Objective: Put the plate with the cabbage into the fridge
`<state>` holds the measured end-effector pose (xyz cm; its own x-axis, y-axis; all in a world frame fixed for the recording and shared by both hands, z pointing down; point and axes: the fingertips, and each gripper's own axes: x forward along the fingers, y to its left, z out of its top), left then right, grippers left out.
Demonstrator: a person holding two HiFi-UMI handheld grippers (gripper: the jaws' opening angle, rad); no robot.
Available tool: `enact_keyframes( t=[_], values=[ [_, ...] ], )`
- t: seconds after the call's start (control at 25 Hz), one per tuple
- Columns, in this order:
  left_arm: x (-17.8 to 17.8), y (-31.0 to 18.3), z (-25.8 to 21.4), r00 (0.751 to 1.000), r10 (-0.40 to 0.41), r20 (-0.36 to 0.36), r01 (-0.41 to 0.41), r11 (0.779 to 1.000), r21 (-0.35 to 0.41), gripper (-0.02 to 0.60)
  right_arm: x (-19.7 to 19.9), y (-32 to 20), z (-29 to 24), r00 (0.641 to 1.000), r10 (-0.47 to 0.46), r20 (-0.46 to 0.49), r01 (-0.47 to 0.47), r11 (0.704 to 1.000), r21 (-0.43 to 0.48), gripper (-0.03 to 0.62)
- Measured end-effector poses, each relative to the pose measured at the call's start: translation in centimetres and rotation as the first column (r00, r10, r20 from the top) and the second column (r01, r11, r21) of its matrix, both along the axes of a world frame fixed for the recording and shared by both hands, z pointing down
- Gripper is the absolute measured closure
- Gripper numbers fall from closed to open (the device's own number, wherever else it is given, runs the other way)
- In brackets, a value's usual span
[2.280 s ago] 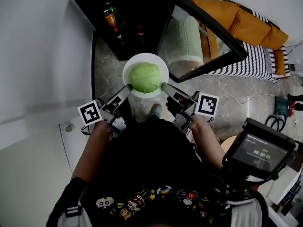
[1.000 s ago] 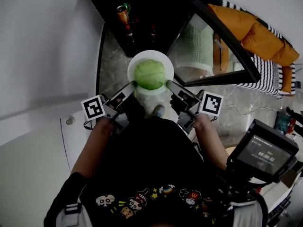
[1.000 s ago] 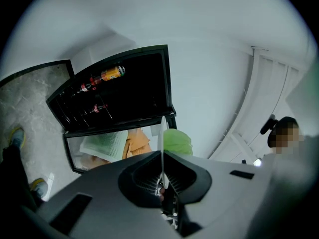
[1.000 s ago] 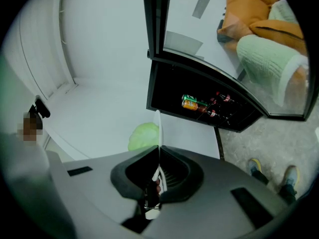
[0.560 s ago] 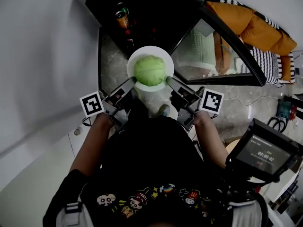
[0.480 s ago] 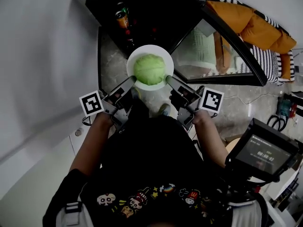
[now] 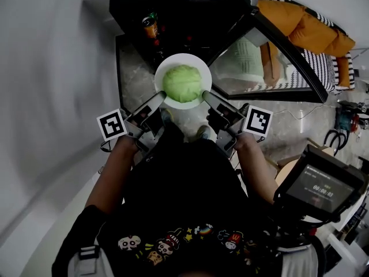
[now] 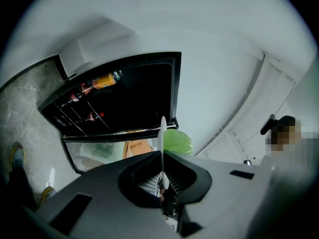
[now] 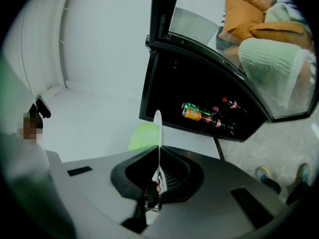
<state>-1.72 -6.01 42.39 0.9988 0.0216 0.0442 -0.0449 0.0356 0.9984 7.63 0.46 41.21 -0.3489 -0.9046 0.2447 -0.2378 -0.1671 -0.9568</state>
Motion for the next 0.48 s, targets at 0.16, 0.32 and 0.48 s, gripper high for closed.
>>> enact_keyframes(
  t=[0.16, 0.32, 0.48],
  values=[
    [0.12, 0.05, 0.0, 1.0, -0.003, 0.009, 0.003, 1.0, 0.023, 0.566, 0.09, 0.13, 0.11, 1.0, 0.005, 0.006, -0.005, 1.0, 0.015, 0.579],
    [0.18, -0.12, 0.27, 1.0, 0.005, 0.004, -0.005, 1.0, 0.004, 0.568, 0.01, 0.06, 0.31, 1.0, 0.016, 0.004, -0.016, 1.0, -0.012, 0.579],
    [0.25, -0.03, 0.53, 1.0, 0.014, 0.01, -0.014, 1.0, -0.011, 0.567, 0.1, 0.2, 0.53, 1.0, 0.024, -0.002, -0.025, 0.999, -0.029, 0.579]
  ],
)
